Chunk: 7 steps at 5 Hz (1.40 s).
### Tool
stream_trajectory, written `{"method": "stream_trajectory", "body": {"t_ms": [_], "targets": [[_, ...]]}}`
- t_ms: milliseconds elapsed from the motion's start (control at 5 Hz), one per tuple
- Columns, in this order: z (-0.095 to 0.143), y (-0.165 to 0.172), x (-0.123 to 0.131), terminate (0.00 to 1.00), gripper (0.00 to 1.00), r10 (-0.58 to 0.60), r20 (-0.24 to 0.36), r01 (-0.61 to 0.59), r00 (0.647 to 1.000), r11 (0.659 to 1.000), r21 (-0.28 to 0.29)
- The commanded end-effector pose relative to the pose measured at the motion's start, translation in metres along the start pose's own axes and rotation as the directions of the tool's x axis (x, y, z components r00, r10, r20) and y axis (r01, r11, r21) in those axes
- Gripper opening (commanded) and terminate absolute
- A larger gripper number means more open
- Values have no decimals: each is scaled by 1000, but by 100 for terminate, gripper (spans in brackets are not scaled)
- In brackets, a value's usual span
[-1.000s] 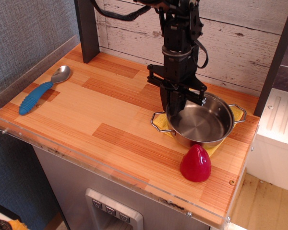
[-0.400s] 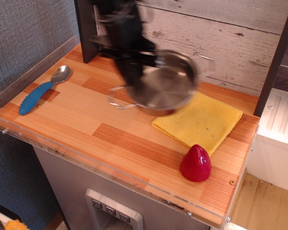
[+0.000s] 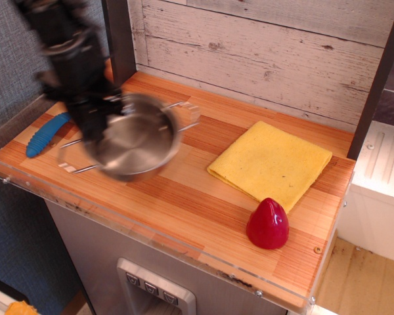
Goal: Slide the silver pot next to the blue spoon.
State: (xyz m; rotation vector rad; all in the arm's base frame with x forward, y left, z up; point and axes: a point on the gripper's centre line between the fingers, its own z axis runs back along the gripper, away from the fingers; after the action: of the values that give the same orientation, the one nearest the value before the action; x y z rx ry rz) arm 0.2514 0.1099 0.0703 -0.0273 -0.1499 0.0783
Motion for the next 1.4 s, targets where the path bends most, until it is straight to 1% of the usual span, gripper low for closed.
{"method": "stream_trajectory", "body": {"t_ms": [0, 200, 600, 800, 1200], "targets": [[-12, 40, -8, 0, 0, 64, -39, -61, 997, 995, 77], [-20, 42, -7, 0, 0, 48, -61, -42, 997, 995, 86], [-22, 46, -13, 0, 0, 22, -96, -12, 995, 994, 105], [-20, 49, -17, 0, 100, 24, -97, -14, 995, 994, 106], [-16, 45, -15, 0, 100, 7, -104, 4, 995, 994, 113]]}}
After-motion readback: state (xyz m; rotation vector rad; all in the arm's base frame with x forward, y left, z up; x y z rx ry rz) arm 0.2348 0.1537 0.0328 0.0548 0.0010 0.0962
